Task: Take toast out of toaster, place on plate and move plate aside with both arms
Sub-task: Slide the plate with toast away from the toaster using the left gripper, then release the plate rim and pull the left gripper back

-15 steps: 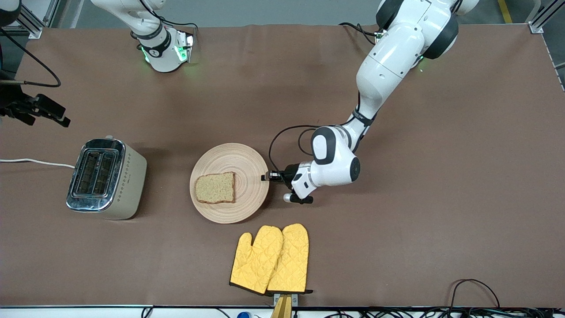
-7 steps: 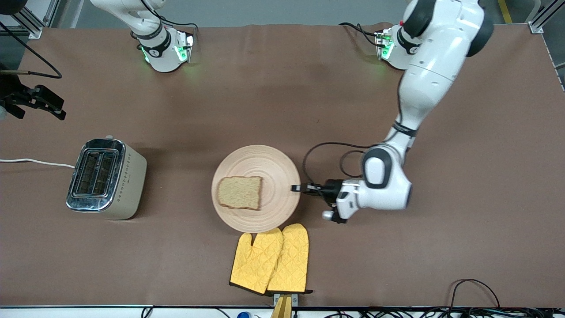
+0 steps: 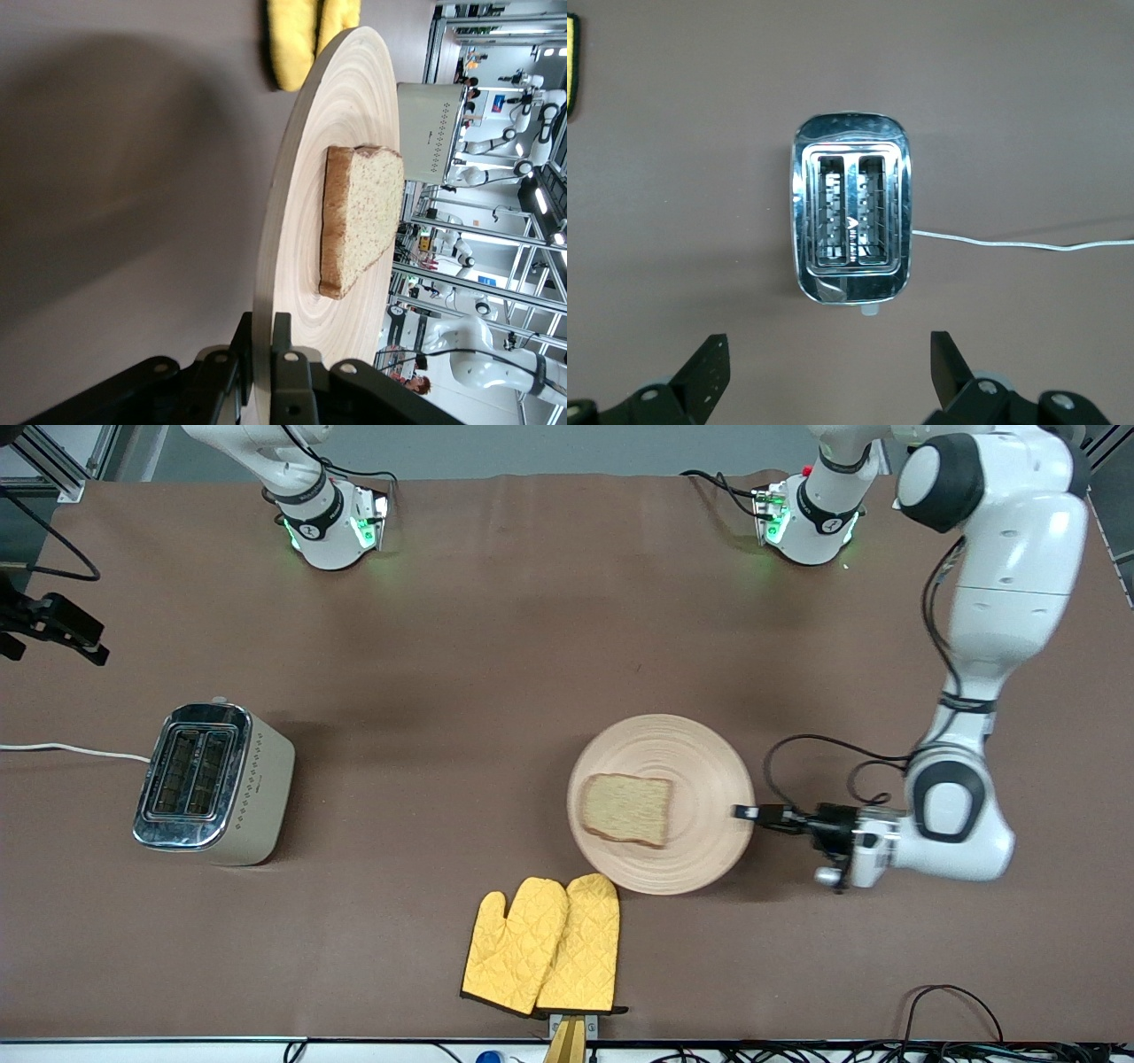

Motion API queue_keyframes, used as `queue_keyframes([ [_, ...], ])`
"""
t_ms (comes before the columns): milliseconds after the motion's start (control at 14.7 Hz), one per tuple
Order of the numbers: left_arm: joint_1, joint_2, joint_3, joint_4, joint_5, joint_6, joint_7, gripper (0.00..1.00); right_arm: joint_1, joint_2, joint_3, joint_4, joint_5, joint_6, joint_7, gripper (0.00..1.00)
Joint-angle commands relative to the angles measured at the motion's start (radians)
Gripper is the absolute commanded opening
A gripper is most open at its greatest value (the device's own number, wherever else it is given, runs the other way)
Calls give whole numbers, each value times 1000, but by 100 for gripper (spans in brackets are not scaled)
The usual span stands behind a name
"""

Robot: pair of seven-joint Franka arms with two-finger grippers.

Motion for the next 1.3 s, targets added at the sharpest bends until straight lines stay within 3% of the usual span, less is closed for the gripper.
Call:
queue_keyframes([
  [0,130,-35,-17,-32,75,-70,56,0,-23,20,7,38,12,-7,-12,100],
  [273,239,-16,-13,-31,160,-63,188,0,-28,34,7,59,24,-7,-53,100],
  [409,270,-12,-11,-31,195,-56,233,0,-31,75,7,130,39,-16,-61,100],
  [750,311,56,-10,-31,186,-53,296,2,-25,121,9,205,40,-71,-61,100],
  [886,313,63,-8,-31,186,-53,287,19,-23,121,9,205,40,-72,-62,100],
  [955,313,60,-7,-31,189,-53,290,49,-25,121,9,205,40,-72,-64,100],
  [1023,316,58,-5,-29,189,-52,291,99,-25,121,9,204,40,-72,-64,100],
  [1227,296,8,52,-2,258,-47,265,100,-26,121,9,199,38,-78,-64,100],
])
